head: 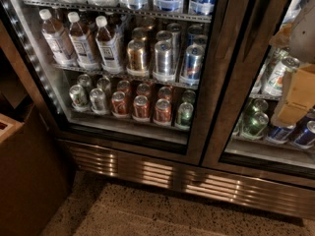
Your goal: Open left fridge door
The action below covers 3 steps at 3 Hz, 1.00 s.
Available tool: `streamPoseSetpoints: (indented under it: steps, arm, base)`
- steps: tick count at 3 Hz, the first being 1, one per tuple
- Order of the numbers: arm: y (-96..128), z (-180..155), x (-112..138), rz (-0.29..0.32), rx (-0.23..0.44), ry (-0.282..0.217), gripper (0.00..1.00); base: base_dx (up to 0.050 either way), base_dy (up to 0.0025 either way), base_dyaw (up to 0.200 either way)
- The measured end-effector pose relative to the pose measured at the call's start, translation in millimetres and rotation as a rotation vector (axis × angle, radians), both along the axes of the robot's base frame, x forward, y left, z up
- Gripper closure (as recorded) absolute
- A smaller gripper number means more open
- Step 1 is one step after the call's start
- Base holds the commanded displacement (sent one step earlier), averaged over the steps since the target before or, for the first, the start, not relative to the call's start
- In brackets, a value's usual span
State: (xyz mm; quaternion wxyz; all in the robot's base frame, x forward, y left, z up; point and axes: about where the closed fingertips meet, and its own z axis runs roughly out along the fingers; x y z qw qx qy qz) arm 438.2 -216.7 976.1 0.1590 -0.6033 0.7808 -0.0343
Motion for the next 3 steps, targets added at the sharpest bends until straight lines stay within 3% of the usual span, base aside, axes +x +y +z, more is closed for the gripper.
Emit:
streamPoseSetpoints:
  steps: [1,3]
  arm:
    - [-1,-2,2,-0.001,0.004,0.001,0.00]
    - [-8,-51,16,-0.022,0.007,0.120,0.00]
  base:
    - [0.000,0.00000,0.000]
    - [0.000,0.00000,0.000]
